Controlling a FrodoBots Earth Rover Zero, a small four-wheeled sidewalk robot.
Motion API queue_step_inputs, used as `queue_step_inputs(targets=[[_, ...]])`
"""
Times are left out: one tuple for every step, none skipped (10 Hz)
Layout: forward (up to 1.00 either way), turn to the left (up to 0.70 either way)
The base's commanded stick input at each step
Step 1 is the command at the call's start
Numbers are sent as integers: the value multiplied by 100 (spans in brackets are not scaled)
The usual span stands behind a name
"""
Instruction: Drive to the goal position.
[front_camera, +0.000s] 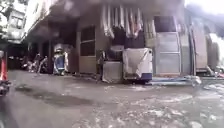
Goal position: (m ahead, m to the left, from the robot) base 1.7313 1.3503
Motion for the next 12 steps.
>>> queue_step_inputs(targets=[[0, -45], [0, -45], [0, -45], [0, -45], [0, -45], [0, -45], [0, -45], [0, -45], [0, -45], [0, -45], [0, -45], [0, -45]])
